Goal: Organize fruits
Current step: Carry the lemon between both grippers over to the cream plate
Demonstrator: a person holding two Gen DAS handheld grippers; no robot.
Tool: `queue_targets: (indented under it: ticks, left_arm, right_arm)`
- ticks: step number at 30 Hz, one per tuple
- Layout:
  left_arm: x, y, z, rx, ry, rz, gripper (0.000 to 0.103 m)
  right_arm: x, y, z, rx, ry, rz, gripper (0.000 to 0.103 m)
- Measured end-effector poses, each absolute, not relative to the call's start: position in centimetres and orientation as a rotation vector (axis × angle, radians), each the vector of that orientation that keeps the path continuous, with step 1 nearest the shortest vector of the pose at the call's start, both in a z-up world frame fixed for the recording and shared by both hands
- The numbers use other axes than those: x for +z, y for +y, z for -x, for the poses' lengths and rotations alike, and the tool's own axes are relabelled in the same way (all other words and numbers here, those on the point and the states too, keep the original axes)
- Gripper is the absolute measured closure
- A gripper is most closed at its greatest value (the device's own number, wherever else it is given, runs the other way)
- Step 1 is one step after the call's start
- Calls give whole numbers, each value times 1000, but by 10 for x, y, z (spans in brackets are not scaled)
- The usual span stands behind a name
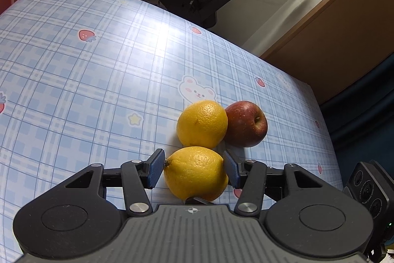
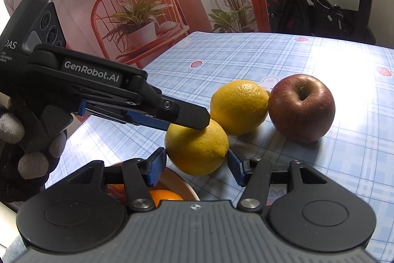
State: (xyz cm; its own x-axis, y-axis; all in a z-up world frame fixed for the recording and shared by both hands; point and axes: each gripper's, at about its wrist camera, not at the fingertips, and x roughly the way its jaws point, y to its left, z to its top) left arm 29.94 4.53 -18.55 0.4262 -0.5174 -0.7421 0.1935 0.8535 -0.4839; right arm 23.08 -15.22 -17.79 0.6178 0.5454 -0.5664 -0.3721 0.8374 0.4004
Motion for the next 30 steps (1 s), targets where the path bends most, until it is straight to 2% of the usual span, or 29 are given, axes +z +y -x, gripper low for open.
queue_targets:
  ticks: [18,30]
  left_arm:
    - [-135,27,-243,-485,980,253,48]
    - [-138,23,-189,-493,1011,209,48]
  right_arm:
    - [-142,-164,-174,570,652,-225,45]
    - [-145,-165,-123,615,677,-228,45]
